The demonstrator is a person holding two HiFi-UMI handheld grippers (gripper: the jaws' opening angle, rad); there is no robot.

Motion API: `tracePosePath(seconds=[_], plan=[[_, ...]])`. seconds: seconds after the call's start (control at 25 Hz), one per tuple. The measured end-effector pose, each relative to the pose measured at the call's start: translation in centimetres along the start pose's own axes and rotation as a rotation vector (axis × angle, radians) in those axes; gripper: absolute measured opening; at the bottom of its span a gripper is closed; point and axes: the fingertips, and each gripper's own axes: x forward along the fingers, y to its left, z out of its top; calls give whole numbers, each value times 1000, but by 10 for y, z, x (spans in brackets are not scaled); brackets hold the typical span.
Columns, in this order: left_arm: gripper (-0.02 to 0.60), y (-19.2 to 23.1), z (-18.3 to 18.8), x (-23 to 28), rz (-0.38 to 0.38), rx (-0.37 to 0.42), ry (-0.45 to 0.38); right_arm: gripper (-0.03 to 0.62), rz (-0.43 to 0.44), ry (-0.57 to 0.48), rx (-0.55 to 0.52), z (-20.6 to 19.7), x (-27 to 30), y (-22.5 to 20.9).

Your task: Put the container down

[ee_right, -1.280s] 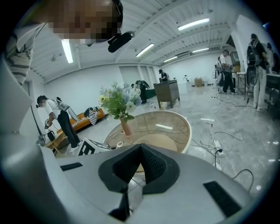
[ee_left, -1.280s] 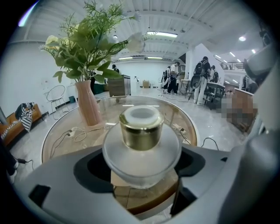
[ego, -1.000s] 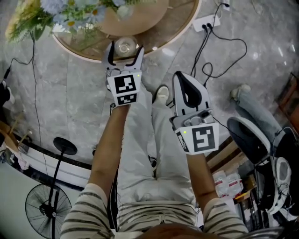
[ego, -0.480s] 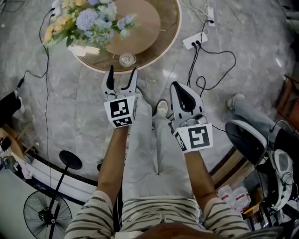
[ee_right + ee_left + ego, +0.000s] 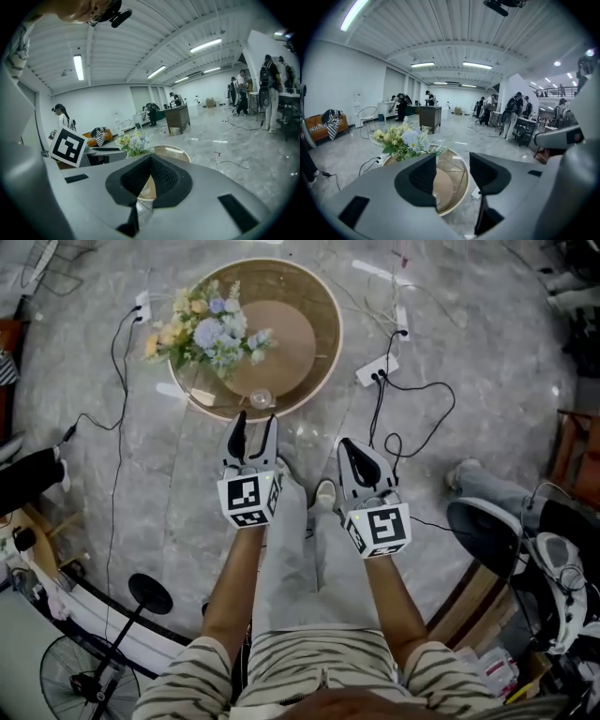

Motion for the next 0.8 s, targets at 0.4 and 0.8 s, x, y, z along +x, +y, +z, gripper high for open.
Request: tracePosePath(seconds=[0.4,0.8], plan=[[95,-27,84,-70,24,48,-93,9,24,-59,22,62,-46,16],[-2,-35,163,-132,76,42,-187,9,78,-159,-10,157,-67,50]])
